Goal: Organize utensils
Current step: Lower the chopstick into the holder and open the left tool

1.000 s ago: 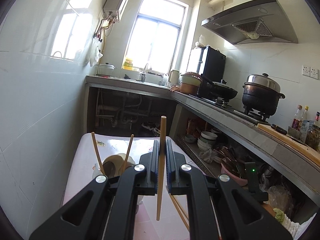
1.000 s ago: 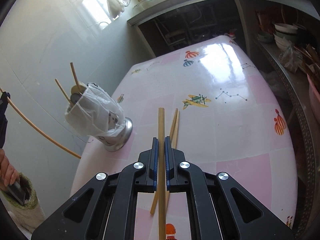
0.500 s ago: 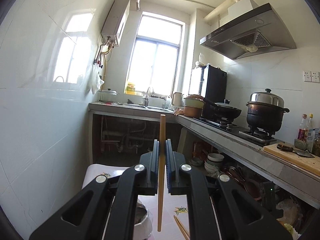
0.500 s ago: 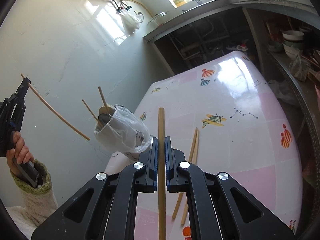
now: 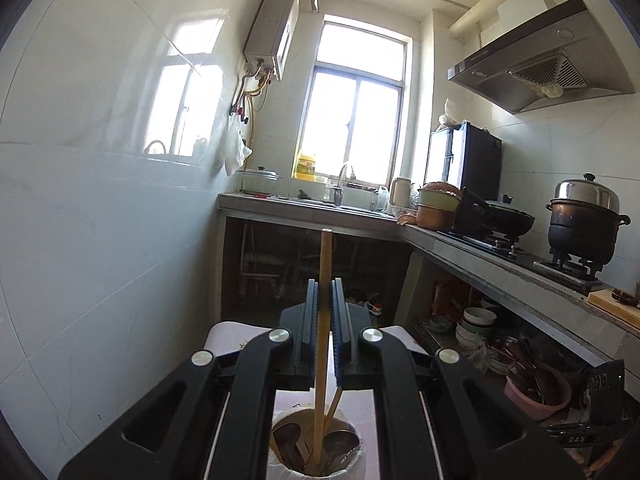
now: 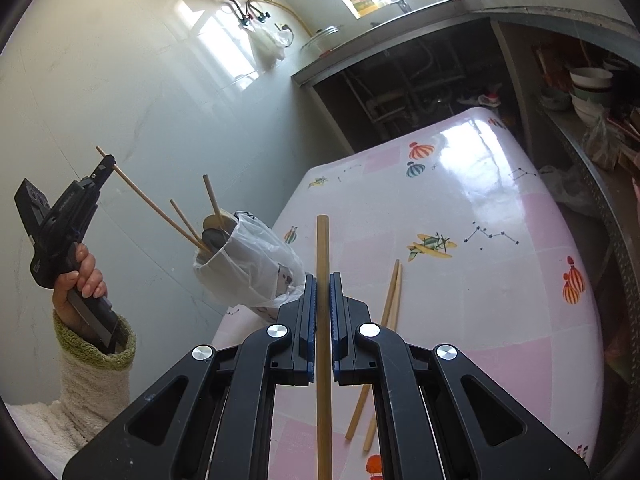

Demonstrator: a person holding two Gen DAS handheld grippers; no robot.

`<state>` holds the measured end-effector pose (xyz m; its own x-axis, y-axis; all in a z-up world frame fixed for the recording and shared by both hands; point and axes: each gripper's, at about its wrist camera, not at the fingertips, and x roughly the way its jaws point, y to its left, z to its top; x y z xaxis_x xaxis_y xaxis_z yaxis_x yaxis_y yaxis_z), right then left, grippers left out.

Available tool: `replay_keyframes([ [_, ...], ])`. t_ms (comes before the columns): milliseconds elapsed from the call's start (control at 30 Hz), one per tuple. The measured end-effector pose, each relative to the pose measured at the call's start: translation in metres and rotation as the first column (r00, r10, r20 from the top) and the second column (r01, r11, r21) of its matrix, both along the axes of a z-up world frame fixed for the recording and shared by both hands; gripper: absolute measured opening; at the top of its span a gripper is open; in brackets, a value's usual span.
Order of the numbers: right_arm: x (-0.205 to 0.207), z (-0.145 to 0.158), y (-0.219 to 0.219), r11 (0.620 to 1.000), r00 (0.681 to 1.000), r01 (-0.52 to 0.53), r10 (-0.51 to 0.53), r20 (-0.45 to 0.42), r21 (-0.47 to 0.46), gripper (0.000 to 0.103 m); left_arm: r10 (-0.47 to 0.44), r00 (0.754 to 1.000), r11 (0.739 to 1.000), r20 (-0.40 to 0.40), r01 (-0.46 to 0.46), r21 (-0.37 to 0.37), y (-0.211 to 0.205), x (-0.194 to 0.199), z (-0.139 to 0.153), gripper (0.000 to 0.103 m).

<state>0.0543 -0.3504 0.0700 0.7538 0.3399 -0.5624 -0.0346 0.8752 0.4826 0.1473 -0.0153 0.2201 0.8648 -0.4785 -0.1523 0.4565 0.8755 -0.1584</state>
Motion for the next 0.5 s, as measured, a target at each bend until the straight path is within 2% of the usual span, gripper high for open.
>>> replay_keyframes([
  [500,0.006,0.009,0.012,0.999,1.0,-0.028,0.028,0.0,-0.039,0.004,-0.052,0.994,0.998,-0.101,0.049,-0.03,0.006,0.017,-0.07,0.006],
])
